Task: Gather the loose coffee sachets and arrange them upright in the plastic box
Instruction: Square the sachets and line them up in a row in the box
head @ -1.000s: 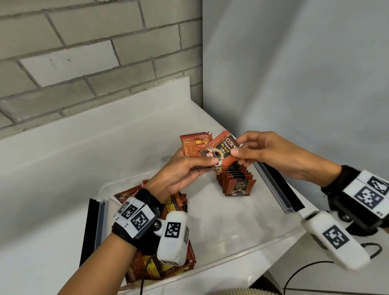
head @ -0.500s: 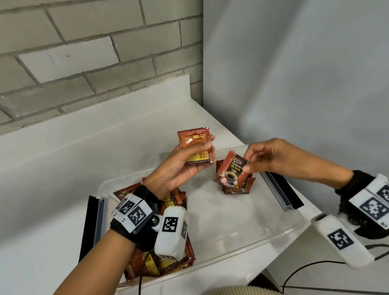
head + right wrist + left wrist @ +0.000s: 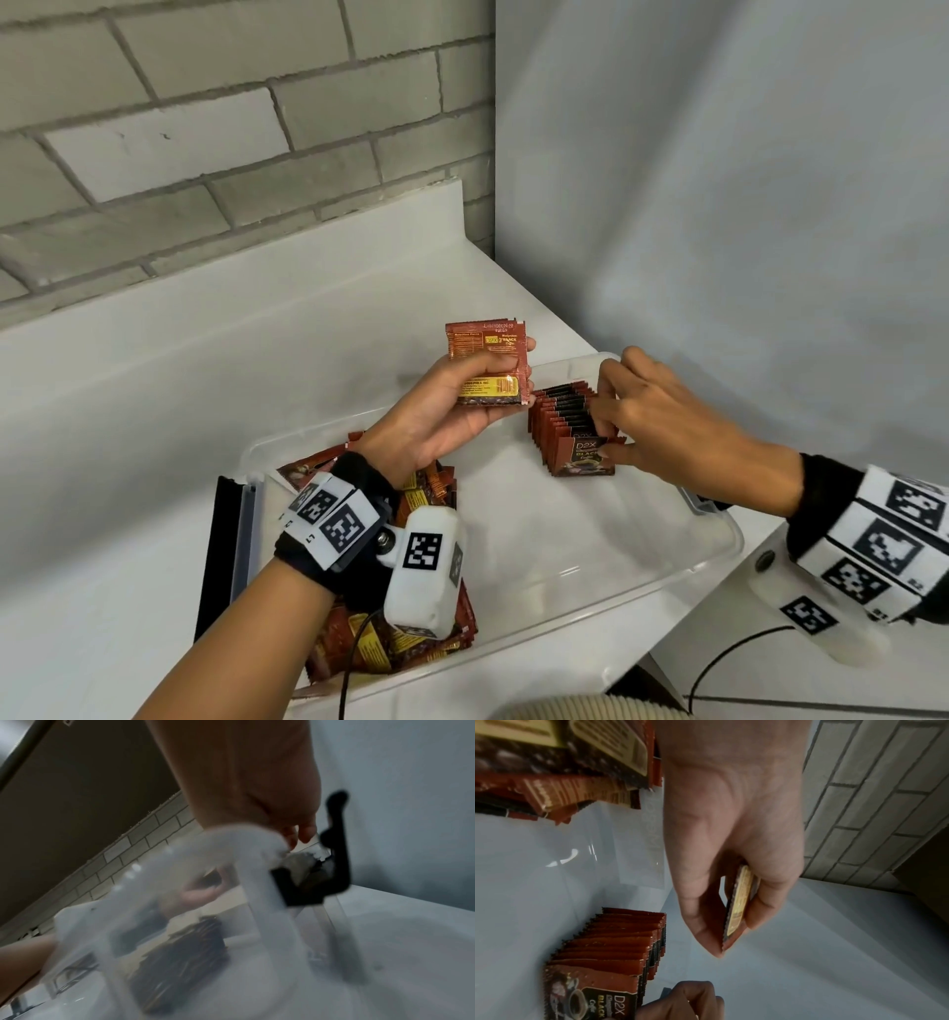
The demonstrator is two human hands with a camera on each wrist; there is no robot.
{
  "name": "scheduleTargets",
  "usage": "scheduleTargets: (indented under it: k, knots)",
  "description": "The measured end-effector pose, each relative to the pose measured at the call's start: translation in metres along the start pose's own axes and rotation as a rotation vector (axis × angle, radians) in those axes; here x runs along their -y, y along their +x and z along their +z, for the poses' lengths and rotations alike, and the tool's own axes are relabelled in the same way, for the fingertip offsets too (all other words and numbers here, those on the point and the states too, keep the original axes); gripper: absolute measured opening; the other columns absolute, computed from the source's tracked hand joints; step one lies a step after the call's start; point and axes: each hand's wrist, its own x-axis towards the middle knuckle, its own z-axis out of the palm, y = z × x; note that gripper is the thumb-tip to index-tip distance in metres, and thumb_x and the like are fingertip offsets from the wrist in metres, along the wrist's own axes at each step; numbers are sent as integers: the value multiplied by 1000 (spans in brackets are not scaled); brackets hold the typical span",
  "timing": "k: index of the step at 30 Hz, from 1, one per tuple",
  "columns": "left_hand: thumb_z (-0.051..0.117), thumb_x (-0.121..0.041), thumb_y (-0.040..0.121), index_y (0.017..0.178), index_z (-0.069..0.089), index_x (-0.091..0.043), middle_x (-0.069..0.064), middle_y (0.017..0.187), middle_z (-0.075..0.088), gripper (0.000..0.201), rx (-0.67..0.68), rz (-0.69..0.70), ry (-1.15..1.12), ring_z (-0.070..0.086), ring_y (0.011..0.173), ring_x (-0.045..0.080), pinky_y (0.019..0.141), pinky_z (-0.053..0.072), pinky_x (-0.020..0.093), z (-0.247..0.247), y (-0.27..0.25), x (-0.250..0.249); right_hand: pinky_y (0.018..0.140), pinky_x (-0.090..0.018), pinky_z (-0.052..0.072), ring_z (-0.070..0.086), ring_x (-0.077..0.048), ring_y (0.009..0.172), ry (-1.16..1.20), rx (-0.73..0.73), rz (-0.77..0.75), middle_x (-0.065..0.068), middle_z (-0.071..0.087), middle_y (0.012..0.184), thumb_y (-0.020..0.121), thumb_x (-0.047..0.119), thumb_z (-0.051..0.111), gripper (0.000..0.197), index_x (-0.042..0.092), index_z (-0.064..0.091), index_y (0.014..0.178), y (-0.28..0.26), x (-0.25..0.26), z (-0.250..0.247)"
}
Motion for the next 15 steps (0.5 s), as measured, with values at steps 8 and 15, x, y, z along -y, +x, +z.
scheduleTargets:
  k: [8,15]
  knots:
    - [63,-3,73,100,64,-9,1,80,72,28,-8,21,103,70,75,13,69,57,25,0,-1,1,54,-37,45,44,-23,78,-34,105,27,-1,49,76,38,28,94,49,17,52,59,4,3,-4]
    - [58,6,85,98,64,-10,3,82,73,21,-7,14,161,70,78,15,73,57,24,-2,0,2,75,-30,33,30,-17,94,57,182,78,6,35,93,77,31,75,28,20,50,80,5,4,-9]
